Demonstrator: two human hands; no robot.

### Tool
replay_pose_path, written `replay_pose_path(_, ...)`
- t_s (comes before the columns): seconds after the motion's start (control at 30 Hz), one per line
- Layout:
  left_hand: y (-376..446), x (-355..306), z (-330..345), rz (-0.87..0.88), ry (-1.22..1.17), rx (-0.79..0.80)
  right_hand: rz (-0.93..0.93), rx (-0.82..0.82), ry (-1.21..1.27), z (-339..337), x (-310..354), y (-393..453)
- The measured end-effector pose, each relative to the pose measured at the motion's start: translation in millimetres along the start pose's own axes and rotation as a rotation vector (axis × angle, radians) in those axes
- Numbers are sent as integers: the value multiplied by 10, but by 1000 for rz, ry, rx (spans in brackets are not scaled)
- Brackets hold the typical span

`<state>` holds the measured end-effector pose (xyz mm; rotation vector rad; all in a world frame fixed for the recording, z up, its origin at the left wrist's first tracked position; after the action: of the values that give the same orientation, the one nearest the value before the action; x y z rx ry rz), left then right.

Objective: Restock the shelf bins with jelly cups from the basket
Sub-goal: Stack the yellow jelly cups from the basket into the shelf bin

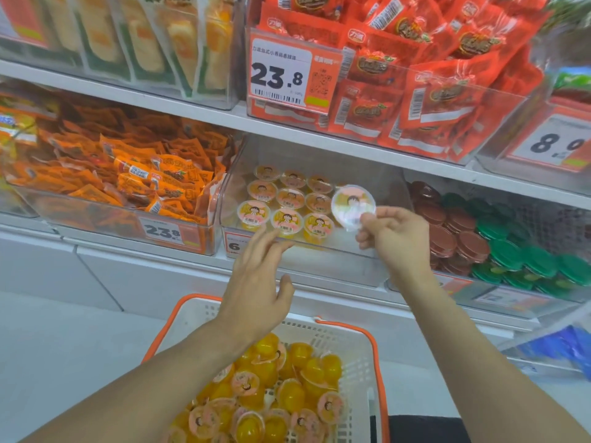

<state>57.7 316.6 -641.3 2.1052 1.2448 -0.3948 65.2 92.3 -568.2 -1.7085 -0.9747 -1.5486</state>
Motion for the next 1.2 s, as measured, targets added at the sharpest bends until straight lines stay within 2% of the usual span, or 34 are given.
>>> replay_pose_path(0.07,11,66,40,5,88,34,54,-41,-193,-26,-113,331)
replay_pose_path(0.17,3,107,76,30,152,59,262,-52,-420,-17,-384,596)
replay_pose_path(0.3,10,146,89,31,144,40,405,-43,-500,81,-505,681)
replay_pose_path(0.47,8,148,74,19,126,61,417,0,-693,142,-450,646)
replay_pose_path(0.73,0,134,39,26,122,75,392,11,-840,191,-477,641)
replay_pose_path(1.2,3,118,88,32,171,83,456,154,-831,219,-539,719)
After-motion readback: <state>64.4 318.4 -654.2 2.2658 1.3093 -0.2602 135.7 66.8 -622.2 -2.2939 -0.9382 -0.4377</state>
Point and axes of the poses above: each hand's wrist, its own y-axis towards the middle knuckle, its own z-axis out of the palm, x = y × z, the point moved 3 cm from there along y, towards the middle knuckle, and after that the axes turned 8 degrees about y, right-handed, at the moved point
